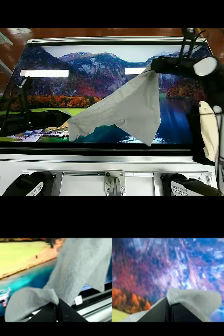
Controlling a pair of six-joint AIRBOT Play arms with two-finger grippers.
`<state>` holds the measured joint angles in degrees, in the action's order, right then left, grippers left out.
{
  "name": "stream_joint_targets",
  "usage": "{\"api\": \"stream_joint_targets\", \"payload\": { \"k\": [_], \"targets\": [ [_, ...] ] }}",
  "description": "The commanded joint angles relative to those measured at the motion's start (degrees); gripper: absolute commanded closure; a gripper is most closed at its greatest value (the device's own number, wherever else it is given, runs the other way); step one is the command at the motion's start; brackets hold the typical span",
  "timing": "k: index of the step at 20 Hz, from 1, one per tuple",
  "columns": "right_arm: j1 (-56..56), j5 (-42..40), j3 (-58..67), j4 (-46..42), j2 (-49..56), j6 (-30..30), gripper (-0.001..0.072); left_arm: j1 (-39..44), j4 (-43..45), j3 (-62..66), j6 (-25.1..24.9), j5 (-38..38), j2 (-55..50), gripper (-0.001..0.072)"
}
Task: Fold the shirts.
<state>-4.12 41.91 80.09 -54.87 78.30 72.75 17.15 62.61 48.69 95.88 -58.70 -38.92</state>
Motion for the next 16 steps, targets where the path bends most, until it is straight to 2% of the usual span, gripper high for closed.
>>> {"api": "stream_joint_targets", "payload": {
  "k": [1,3,4,5,6,7,10,13,15,16],
  "targets": [
    [-0.04,-6.03,-0.48,14.38,11.06,-0.09,0.0649,0.02,-5.05,-4.87,0.46,8.41,-0.57,0.067],
    [0.02,2.34,-0.48,14.4,14.43,0.2,0.0648,0.02,-5.09,-5.14,0.46,10.27,-1.9,0.067],
    [0.02,5.66,-0.48,13.84,14.86,0.13,0.0614,0.02,-5.25,-5.14,0.46,10.84,-2.6,0.0671],
    [0.57,8.22,-0.46,12.7,14.43,-0.37,0.0454,0.02,-5.25,-5.14,0.46,11.19,-3.04,0.067],
    [1.75,11.41,-0.46,12.26,13.22,-1.49,0.0213,0.0,-5.25,-5.11,0.44,11.32,-3.17,0.067],
    [3.74,14.86,-0.46,11.58,11.21,-3.28,0.0122,0.0,-5.25,-5.09,0.42,11.34,-3.15,0.067],
    [12.39,22.91,-0.46,4.15,3.5,-0.96,0.0122,0.02,-5.27,-5.07,0.24,11.3,-3.04,0.067],
    [23.19,40.54,-0.92,-11.56,-0.68,3.67,0.0122,0.02,-5.27,-5.07,0.24,11.3,-2.71,0.067],
    [29.05,50.16,-6.36,-12.81,-0.7,4.2,0.0121,0.02,-5.27,-5.07,-0.28,11.26,-2.64,0.067],
    [31.26,50.73,-11.1,-10.12,-1.09,4.59,0.012,0.02,-5.27,-5.07,-0.72,11.13,-2.64,0.067]
  ]
}}
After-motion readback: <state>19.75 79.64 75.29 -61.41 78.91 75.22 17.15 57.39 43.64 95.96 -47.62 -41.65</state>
